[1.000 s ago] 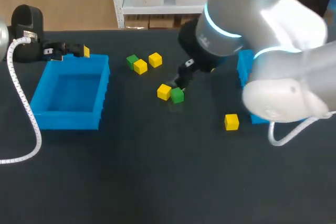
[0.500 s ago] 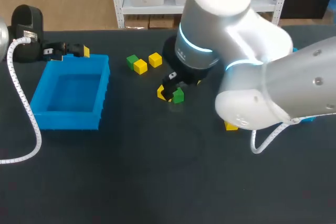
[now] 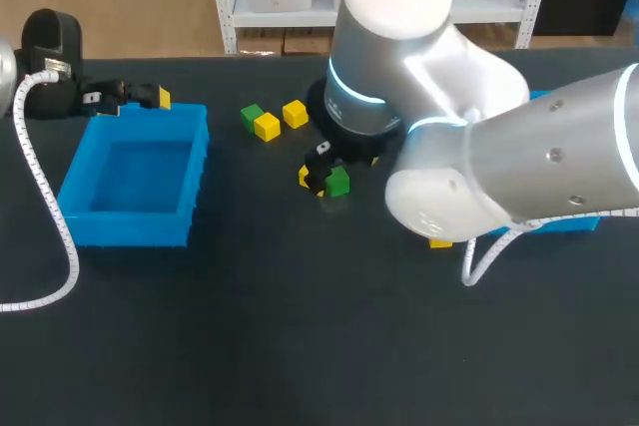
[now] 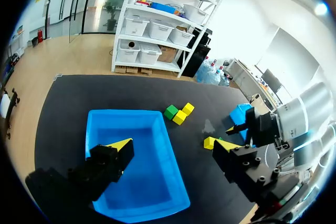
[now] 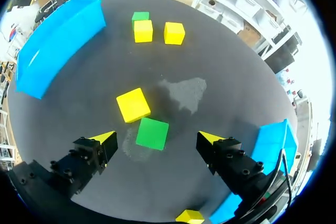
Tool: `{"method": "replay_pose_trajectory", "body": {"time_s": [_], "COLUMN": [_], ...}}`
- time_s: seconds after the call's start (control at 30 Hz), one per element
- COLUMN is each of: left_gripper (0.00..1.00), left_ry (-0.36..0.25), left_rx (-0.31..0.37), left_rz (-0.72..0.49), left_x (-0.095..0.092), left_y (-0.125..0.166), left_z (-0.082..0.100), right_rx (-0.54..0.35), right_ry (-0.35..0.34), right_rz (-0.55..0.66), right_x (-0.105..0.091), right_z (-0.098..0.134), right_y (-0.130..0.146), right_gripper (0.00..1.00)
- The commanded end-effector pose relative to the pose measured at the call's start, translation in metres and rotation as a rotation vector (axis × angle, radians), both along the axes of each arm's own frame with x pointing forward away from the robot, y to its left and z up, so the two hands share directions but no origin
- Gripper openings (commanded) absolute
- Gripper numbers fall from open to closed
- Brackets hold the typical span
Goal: Put the green cubes in the right bin and the yellow cubes in the left bin.
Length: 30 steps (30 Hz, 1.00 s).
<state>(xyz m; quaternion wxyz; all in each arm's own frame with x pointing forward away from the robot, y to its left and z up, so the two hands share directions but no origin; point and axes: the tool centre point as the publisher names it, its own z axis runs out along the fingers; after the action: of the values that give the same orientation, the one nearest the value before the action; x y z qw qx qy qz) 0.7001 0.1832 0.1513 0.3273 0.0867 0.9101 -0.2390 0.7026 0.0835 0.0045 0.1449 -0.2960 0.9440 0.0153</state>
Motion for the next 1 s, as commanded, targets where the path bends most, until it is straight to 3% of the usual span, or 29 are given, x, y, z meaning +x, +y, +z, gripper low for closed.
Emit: {"method": "replay_pose_trajectory", "body": {"time_s": [0.03, 0.13, 0.17, 0.23, 0.67, 0.83, 1.0], "left_gripper": [1.0, 1.0, 1.0, 1.0, 1.0, 1.0, 1.0], "left_ry": [-0.005, -0.005, -0.005, -0.005, -0.005, -0.005, -0.005], "left_rx": [-0.006, -0.006, -0.006, -0.006, -0.006, -0.006, -0.006], "left_rz": [-0.004, -0.004, -0.004, -0.004, -0.004, -0.004, -0.004], "left_x": [0.0, 0.0, 0.0, 0.0, 0.0, 0.0, 0.0], "left_y": [0.001, 0.001, 0.001, 0.001, 0.001, 0.001, 0.001], "left_z": [-0.001, -0.001, -0.001, -0.001, -0.001, -0.001, -0.001], "right_rx": [-0.016, -0.035, -0.038, -0.042, -0.055, -0.042, 0.003], "right_ry": [0.022, 0.031, 0.032, 0.034, 0.003, -0.045, -0.124], "right_rz": [-0.002, -0.008, -0.008, -0.01, -0.049, -0.075, -0.135], "right_x": [0.006, 0.006, 0.007, 0.006, 0.016, 0.025, 0.037], "right_z": [-0.009, -0.019, -0.021, -0.022, -0.005, 0.018, 0.055], "right_y": [0.007, 0.005, 0.004, 0.003, -0.02, -0.041, -0.075], "right_gripper": [1.0, 0.96, 0.42, 0.0, 0.0, 0.0, 0.0]}}
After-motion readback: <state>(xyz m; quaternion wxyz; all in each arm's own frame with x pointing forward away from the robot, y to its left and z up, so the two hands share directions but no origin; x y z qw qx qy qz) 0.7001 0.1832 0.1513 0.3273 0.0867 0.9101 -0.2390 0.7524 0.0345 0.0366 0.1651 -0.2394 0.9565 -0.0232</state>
